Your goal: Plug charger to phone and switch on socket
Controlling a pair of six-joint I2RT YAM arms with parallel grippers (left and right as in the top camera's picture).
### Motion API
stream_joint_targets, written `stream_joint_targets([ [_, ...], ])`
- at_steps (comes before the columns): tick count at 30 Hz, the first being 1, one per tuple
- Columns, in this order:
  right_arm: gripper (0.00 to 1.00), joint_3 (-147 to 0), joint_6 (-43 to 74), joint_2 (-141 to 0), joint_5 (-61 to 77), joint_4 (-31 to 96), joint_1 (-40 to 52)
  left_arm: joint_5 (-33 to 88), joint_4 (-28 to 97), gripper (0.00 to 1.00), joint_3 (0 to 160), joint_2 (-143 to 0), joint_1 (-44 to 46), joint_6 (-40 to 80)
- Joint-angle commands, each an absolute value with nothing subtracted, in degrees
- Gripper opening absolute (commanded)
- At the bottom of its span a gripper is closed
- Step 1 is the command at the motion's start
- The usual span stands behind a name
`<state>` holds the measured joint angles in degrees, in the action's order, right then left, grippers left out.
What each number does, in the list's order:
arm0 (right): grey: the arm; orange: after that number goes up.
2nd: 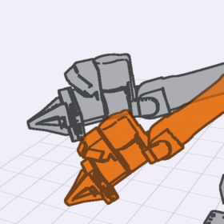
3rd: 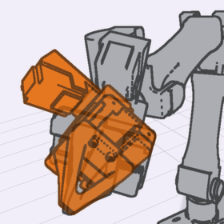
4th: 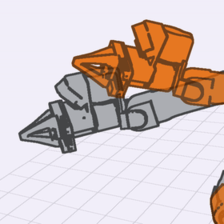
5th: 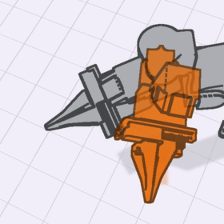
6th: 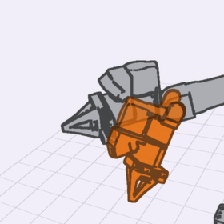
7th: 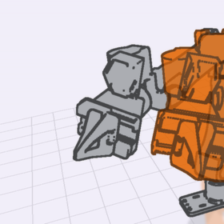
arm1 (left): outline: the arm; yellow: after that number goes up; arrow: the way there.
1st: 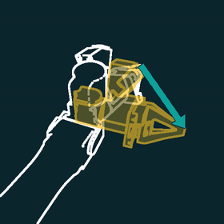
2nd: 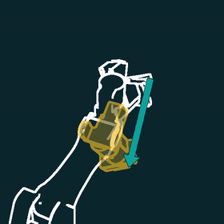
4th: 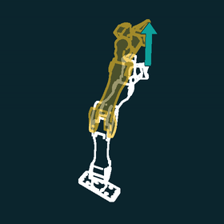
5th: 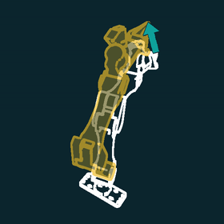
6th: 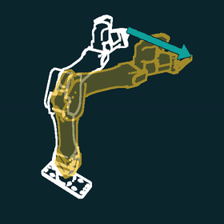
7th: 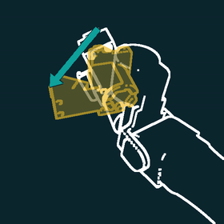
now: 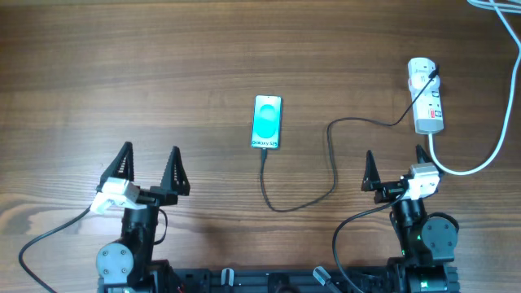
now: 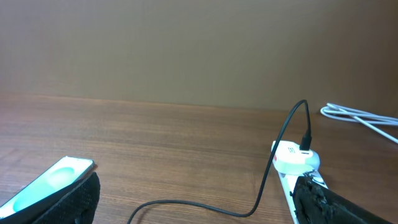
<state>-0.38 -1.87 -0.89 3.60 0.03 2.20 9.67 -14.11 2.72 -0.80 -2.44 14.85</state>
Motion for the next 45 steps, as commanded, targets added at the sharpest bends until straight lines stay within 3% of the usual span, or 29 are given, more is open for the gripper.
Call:
stream_joint_targets([
  [1,0.99,-0.3,-2.9,-0.2,3.4,-0.1,2.0,6.5,-14.8,1.0,0.3,-0.2,-2.9,15.9],
  [9,1.0,-0.3,-2.9,-0.2,3.4,-0.1,2.0,4.5,-11.8,1.0,0.3,-0.2,-2.9,10.2],
  [22,1.0,-0.3,-2.9,-0.2,3.4,-0.1,2.0,0.2,4.4,1.0,0.3,-0.2,-4.1,-0.3],
  [45,1.0,-0.3,-2.9,-0.2,3.4,-0.1,2.0,-1.2,4.4,1.0,0.3,-0.2,-4.1,-4.2],
])
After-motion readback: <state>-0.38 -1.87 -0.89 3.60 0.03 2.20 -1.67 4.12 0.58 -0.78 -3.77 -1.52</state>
